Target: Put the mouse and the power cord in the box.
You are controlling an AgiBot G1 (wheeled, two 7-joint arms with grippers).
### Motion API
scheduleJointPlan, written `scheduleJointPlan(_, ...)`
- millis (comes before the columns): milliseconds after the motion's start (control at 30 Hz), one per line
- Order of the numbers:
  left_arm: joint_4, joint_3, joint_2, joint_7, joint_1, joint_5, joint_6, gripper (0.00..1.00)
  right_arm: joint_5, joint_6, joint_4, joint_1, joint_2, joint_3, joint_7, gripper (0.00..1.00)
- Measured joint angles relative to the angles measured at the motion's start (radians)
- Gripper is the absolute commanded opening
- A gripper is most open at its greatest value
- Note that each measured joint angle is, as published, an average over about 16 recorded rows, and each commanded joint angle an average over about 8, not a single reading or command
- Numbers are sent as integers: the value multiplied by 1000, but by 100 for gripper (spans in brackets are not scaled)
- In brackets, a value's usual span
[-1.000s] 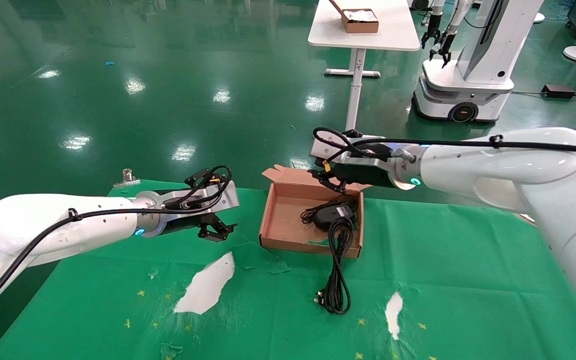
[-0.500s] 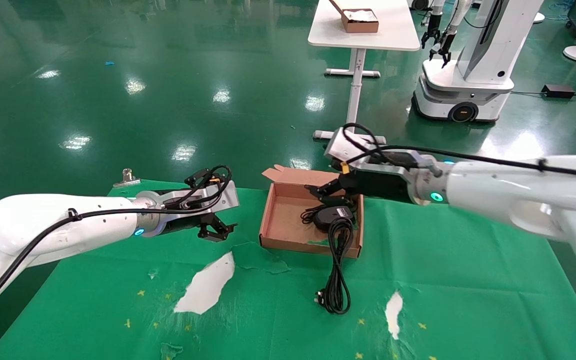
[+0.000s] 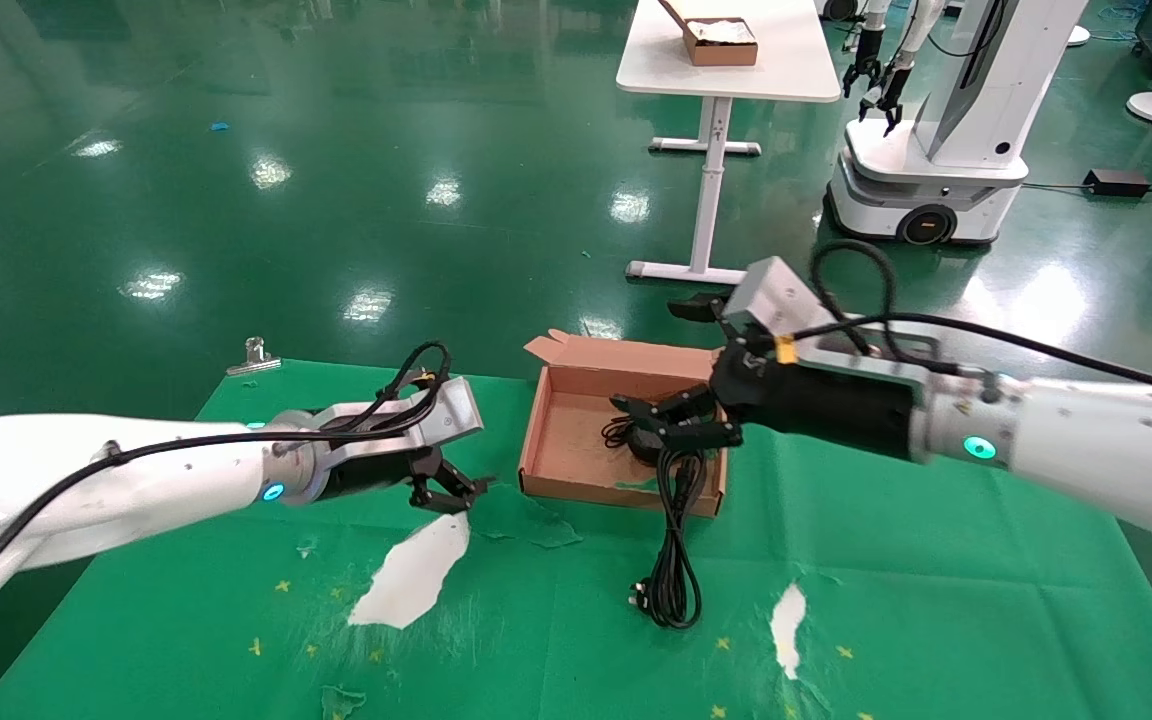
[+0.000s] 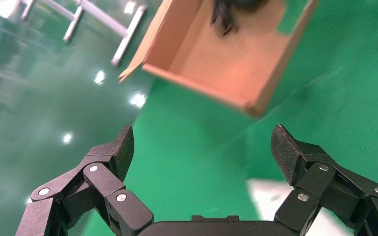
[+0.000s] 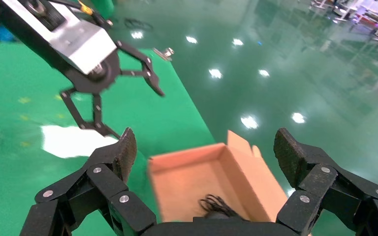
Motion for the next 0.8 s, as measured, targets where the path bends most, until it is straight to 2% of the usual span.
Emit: scheduleJointPlan(800,-294,-426,-222,-127,245,-211,390,100,327,-286,423,-279,302,152,232,100)
